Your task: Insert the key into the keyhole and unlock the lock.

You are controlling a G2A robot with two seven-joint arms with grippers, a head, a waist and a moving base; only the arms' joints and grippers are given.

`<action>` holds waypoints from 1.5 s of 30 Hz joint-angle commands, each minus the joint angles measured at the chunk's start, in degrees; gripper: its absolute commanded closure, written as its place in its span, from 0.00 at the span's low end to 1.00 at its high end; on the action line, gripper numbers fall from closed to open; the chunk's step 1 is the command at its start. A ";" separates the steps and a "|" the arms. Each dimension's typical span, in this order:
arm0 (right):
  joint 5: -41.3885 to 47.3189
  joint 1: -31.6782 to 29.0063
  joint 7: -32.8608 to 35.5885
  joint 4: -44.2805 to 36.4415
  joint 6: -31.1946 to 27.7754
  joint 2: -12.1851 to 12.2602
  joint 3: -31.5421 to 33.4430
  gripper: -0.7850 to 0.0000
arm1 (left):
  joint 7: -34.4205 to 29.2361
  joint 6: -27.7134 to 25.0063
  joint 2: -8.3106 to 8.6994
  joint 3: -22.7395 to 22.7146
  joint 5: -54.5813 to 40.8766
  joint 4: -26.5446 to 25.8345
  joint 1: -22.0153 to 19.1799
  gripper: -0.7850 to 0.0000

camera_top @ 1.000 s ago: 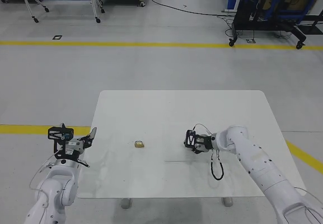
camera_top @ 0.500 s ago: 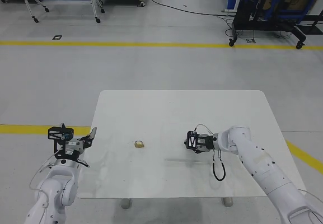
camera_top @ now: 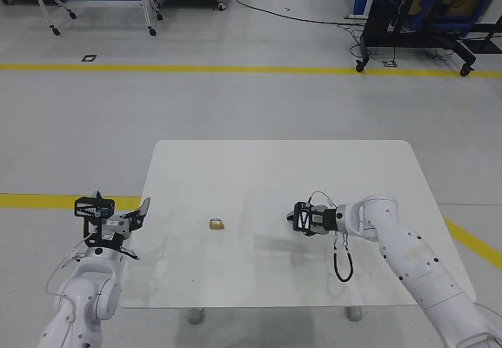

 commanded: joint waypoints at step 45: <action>1.21 -0.96 -1.12 -0.97 2.45 0.08 0.70 1.00 | -31.82 -18.06 -12.15 54.28 11.92 34.87 -47.95 0.00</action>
